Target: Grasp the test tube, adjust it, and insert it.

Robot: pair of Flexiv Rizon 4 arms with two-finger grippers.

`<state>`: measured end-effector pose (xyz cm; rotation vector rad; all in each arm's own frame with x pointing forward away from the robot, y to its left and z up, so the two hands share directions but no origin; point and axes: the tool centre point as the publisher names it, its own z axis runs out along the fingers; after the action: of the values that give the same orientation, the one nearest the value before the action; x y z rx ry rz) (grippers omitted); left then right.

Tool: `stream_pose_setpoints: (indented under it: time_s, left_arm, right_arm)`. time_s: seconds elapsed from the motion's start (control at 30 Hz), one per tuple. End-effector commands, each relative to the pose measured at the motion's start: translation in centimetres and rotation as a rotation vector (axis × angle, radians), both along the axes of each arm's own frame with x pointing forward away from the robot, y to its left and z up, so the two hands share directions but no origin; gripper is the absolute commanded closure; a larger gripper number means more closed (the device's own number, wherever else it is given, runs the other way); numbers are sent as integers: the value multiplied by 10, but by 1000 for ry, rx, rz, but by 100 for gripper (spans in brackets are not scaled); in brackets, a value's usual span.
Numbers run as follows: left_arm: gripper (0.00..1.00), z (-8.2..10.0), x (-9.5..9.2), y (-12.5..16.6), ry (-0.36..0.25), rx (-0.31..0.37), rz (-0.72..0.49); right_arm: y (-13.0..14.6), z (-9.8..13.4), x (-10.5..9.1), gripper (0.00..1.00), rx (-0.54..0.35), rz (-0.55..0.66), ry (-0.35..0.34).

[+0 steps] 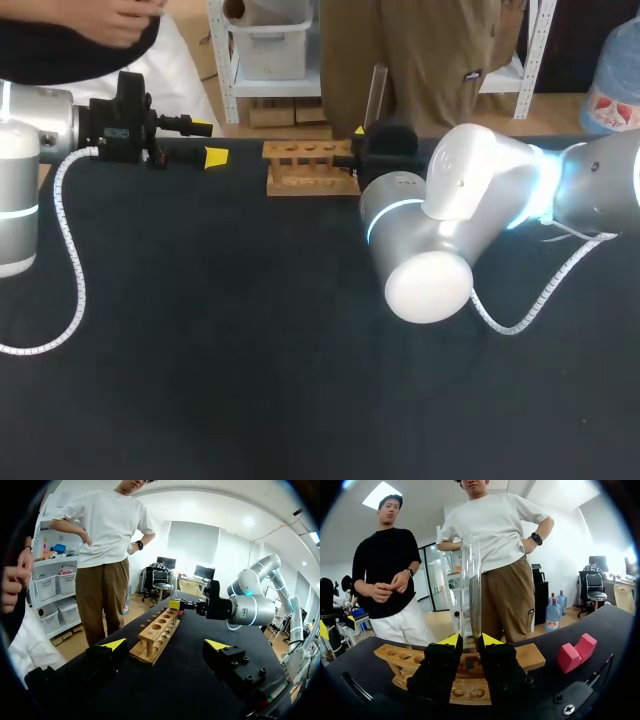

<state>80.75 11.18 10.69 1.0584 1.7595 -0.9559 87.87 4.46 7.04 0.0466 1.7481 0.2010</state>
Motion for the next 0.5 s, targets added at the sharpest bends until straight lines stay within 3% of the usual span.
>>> stream_pose_setpoints:
  time_s: [0.03,0.5]
  left_arm:
    - [0,-1,-1,0,-5,-3,3]
    - [0,-1,-1,0,-5,-3,3]
  right_arm:
    - [-1,-7,2,100,0,27,-26]
    - [-2,0,1,100,-1,48,-69]
